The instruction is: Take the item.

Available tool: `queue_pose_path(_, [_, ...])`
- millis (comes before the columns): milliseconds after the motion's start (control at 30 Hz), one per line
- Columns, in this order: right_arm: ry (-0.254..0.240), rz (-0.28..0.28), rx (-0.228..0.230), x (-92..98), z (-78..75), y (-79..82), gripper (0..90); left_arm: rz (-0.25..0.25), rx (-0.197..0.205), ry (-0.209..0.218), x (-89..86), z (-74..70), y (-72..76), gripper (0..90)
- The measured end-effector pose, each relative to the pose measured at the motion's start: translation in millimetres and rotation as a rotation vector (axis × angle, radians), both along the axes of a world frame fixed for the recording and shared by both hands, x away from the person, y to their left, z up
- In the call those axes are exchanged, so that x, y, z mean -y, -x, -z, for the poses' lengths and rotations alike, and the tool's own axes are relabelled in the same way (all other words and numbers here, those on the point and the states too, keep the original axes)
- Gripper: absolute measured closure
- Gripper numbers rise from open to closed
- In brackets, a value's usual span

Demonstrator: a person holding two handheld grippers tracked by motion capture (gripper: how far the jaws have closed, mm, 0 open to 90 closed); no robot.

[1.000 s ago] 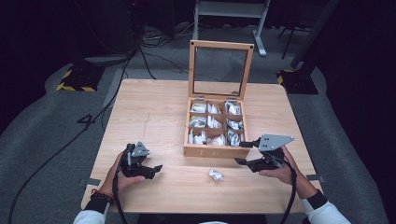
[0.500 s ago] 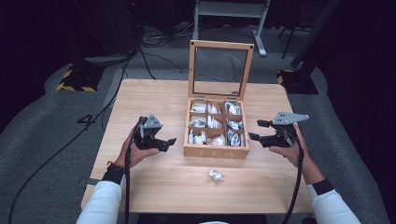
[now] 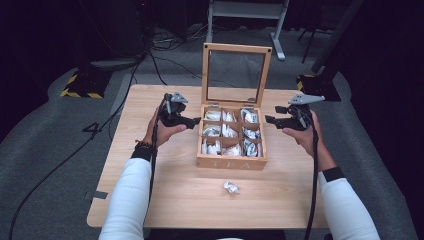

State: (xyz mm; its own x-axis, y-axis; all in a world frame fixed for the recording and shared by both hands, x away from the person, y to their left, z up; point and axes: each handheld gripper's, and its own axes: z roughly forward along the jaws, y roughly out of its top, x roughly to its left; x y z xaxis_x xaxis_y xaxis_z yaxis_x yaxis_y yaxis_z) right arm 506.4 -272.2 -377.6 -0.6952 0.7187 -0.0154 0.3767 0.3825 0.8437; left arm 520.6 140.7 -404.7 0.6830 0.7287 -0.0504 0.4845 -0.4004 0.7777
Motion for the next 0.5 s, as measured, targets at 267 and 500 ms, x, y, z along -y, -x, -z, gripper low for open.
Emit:
queue_pose_path(267, [0.009, 0.065, -0.035, -5.7, -0.5, -43.6, 35.1, -0.052, -0.014, -0.017, 16.9, -5.7, -45.5, 18.6])
queue_pose_path(500, [-0.002, 0.105, -0.064, -10.9, 3.0, -66.9, 35.0, -0.070, -0.041, -0.034, 31.4, -3.3, -67.9, 18.2])
